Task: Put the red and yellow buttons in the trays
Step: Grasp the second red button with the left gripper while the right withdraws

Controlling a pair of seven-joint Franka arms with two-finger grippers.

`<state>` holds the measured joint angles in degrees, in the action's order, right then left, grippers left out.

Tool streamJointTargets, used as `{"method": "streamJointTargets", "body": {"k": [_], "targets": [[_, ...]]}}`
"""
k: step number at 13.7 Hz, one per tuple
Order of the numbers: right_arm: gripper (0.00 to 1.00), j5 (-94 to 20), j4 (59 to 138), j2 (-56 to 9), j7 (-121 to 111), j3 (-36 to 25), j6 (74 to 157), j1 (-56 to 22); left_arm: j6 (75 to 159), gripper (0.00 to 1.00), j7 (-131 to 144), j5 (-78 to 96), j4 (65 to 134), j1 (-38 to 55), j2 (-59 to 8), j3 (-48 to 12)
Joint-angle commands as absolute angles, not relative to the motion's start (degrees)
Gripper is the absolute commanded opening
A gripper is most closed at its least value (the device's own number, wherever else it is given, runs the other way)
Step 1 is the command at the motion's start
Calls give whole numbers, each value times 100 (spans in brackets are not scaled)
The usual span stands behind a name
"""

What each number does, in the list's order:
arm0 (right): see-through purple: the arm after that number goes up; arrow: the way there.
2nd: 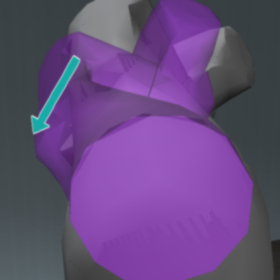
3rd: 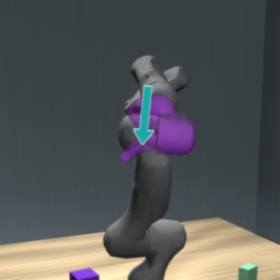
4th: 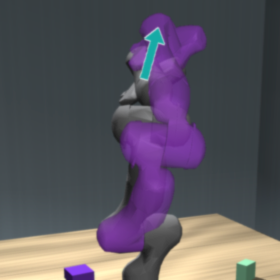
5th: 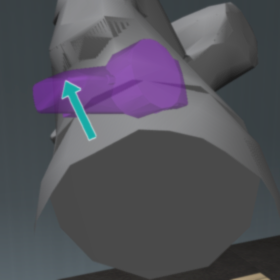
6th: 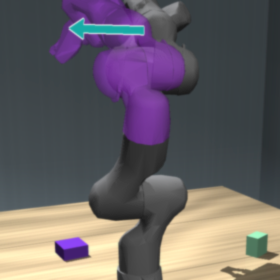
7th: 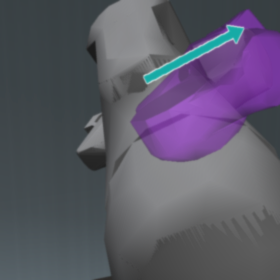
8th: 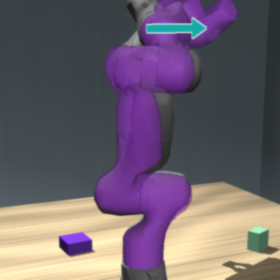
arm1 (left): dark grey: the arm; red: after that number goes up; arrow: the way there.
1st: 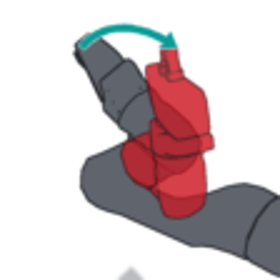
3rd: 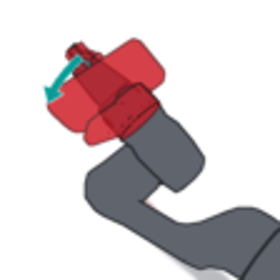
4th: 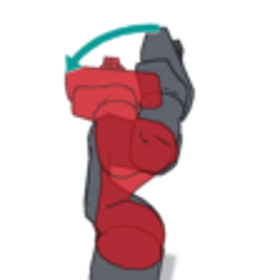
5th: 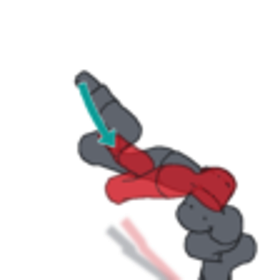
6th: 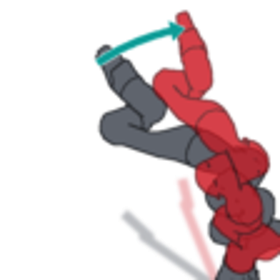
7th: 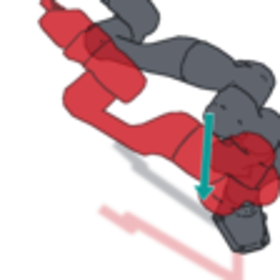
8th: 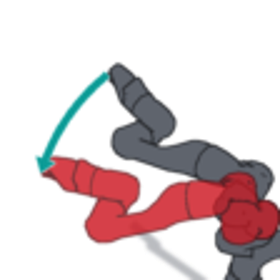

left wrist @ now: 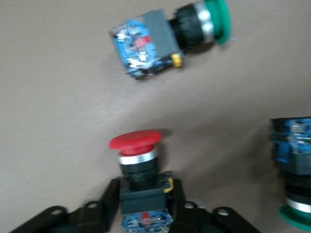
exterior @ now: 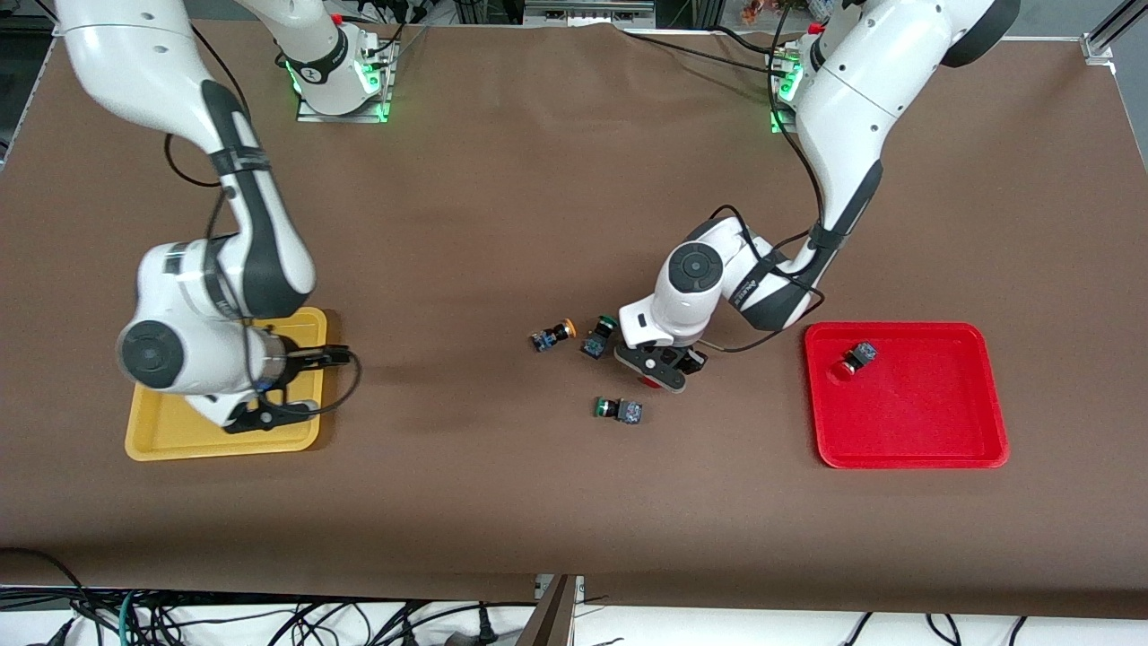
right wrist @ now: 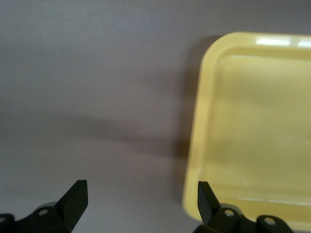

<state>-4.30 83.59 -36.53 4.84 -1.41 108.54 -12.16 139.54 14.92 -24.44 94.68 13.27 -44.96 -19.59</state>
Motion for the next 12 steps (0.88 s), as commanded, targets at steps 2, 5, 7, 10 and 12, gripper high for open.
{"method": "streamJointTargets", "body": {"k": [2,5,7,10,12], "targets": [[100,-1132,8420,-3647,2535,-185,10881,-1713,12819,9,1354,-2497,9528,1090,-3852,-2057],[100,-1169,8420,-3761,4379,-185,11222,-2266,11727,11,1031,-2496,9519,784,-3394,-2048],[100,-1108,8420,-3937,5628,-185,11565,-2635,11479,11,-292,-2496,9519,319,-3235,-2057],[100,-1081,8420,-4122,6879,-193,12057,-2987,11513,12,-2454,-2330,9475,-621,-3226,-2057],[100,-1072,8411,-4192,7319,-202,12286,-3154,11618,12,-3528,-2119,9475,-1245,-3304,-2057]]}}
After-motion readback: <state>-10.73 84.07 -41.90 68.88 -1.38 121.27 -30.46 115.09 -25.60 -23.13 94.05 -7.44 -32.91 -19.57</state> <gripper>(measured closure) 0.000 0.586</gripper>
